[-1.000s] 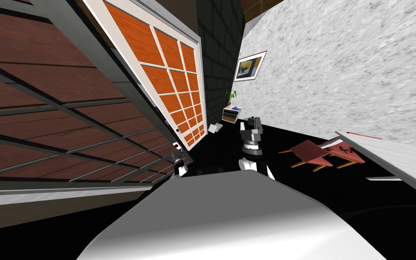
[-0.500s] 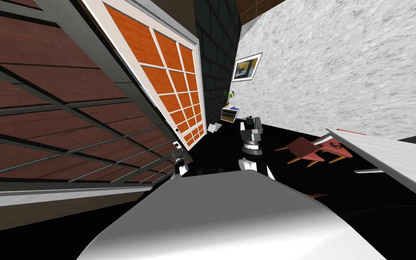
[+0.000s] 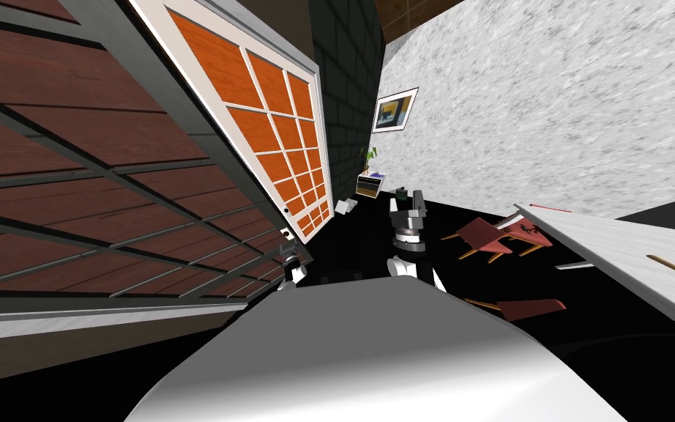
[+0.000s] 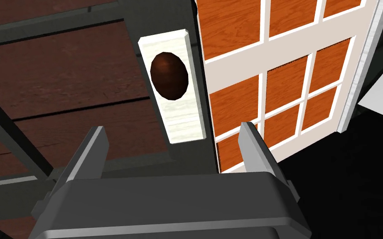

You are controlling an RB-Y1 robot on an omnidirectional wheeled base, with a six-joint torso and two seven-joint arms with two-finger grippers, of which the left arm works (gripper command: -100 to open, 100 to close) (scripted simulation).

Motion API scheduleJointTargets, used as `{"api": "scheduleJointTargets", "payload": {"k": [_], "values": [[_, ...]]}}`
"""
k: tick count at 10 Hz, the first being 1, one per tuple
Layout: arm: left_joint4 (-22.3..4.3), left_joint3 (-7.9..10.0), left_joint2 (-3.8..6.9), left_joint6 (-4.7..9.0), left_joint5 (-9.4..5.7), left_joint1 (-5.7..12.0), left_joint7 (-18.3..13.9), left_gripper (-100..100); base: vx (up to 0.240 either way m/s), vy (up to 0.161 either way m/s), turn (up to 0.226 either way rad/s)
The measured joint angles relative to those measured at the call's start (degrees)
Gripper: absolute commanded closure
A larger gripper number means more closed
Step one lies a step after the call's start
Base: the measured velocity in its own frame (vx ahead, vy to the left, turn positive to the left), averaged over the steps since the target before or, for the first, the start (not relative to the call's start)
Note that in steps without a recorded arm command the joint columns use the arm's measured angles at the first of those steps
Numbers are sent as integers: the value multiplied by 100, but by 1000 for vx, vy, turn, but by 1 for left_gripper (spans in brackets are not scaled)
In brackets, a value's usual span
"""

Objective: Pull the door open

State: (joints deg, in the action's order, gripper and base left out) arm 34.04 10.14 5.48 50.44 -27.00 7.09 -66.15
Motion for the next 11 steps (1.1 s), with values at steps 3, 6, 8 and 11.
{"api": "scheduleJointTargets", "payload": {"k": [3, 6, 8, 11], "values": [[7, -62, -22, -13, -163, 38, -393, -100, -87, 6, -51], [13, -115, -39, -19, -302, 69, -701, -100, -72, 7, -39], [147, -115, 27, -82, -313, -42, -760, -100, 134, -9, -34], [42, -142, 240, -45, -309, -120, -1028, -100, 153, 11, -28]]}}
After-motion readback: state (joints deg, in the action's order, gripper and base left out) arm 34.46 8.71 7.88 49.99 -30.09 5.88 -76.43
